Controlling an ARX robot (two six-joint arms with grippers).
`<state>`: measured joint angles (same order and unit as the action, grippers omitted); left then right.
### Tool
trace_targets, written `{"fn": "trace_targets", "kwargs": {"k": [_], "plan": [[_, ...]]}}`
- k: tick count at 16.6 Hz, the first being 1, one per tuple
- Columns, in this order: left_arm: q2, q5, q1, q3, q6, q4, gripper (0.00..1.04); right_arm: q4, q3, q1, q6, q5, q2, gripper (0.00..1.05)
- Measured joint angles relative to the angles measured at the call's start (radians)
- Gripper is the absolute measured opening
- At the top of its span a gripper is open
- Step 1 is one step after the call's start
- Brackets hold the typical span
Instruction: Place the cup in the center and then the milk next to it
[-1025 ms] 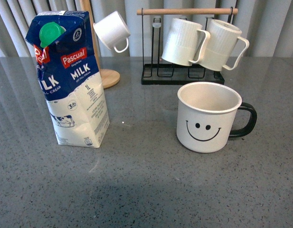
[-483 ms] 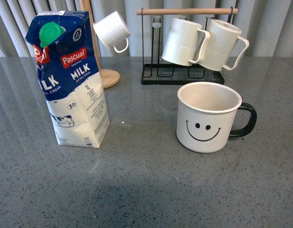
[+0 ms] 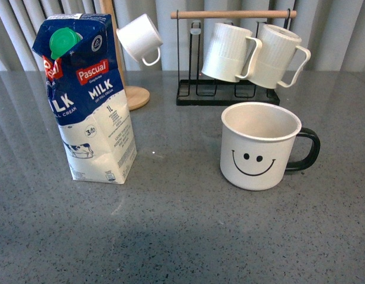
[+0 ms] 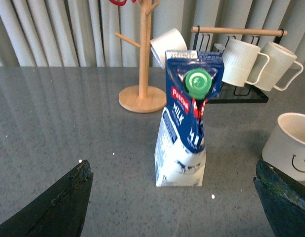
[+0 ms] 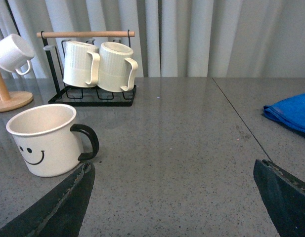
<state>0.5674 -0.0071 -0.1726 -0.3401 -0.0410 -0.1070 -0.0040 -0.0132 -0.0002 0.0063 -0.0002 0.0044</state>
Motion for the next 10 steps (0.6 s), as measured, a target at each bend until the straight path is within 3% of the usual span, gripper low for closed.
{"fn": "trace_targets", "kwargs": {"k": [4, 10], "plan": [[0.404, 0.032, -0.064, -0.241, 0.022, -0.135, 0.98, 0.000, 0.000, 0.000, 0.000, 0.000, 0.000, 0.98], [0.676, 0.029, -0.076, -0.413, 0.035, -0.139, 0.98, 0.000, 0.000, 0.000, 0.000, 0.000, 0.000, 0.98]]}}
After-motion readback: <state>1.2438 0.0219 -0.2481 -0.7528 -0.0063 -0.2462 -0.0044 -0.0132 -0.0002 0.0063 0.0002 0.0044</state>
